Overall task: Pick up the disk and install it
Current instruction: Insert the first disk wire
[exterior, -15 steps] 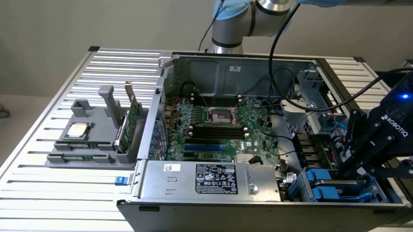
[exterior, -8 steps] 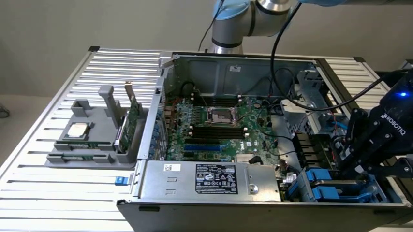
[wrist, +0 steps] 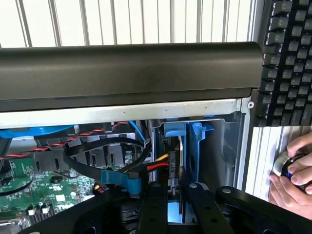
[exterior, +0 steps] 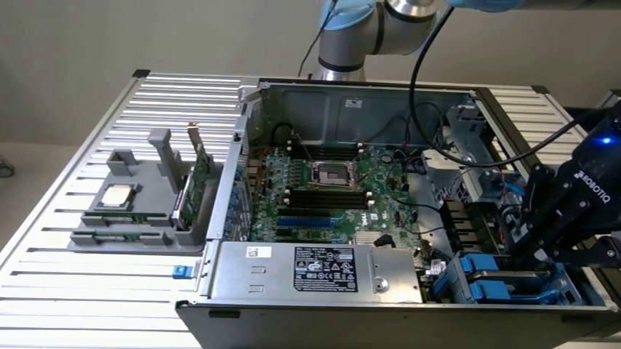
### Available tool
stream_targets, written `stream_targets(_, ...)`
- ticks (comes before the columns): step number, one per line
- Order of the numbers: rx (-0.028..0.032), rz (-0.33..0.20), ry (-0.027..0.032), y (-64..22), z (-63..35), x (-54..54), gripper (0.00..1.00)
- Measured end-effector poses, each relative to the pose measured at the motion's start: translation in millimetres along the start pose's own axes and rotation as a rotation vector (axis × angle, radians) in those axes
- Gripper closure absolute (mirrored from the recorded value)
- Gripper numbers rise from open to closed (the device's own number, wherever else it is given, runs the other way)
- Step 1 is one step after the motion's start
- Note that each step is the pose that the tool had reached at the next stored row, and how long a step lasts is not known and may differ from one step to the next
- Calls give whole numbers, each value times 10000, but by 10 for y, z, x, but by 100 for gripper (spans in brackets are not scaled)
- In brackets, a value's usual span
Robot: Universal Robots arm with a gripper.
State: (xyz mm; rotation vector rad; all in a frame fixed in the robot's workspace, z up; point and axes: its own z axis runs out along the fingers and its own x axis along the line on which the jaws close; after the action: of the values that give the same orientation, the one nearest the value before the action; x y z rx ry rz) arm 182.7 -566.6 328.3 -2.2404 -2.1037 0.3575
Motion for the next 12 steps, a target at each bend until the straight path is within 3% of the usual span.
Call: stream_targets(12, 18, 122, -14, 5, 11, 17, 80)
